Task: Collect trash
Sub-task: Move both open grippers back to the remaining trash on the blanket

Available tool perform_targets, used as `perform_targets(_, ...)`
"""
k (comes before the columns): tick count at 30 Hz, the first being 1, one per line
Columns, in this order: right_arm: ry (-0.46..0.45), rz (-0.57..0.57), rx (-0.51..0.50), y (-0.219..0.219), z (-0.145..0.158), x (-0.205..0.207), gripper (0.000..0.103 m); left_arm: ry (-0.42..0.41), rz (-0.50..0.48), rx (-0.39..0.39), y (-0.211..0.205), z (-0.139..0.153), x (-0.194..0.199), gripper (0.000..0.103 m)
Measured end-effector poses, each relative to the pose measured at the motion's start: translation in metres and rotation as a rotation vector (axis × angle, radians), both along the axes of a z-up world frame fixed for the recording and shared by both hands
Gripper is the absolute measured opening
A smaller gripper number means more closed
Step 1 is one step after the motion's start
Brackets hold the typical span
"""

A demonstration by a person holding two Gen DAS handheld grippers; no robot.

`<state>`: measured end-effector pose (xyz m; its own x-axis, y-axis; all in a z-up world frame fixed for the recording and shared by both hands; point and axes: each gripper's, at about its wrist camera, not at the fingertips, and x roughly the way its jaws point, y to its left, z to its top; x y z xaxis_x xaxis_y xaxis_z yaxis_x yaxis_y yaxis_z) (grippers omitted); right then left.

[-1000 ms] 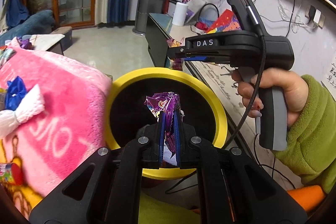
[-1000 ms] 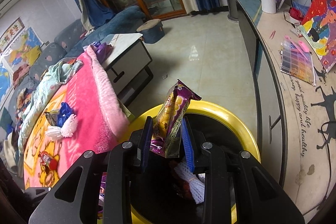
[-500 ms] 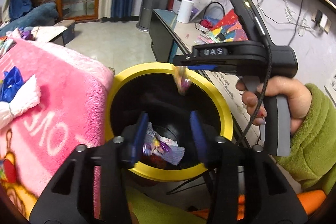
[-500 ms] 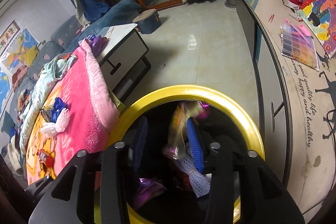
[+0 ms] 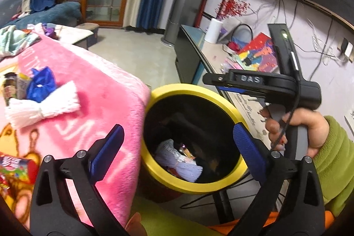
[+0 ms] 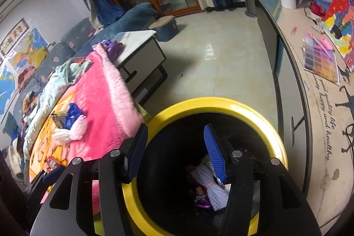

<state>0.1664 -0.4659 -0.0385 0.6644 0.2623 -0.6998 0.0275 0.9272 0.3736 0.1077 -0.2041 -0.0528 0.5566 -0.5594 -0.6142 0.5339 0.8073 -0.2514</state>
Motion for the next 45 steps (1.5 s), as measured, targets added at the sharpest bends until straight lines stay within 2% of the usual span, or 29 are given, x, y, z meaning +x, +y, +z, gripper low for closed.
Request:
perform_targets(22, -0.156, 0.140, -0.013, 0.065, 0.049, -0.023, 0.055, -0.124, 0.266, -0.022, 0.078, 0.034, 0.002, 0.091)
perform_targets(45, -0.178, 0.338, -0.095, 0.151, 0.049, -0.022, 0.055, -0.143, 0.527, -0.061, 0.166, 0.041, 0.014, 0.092)
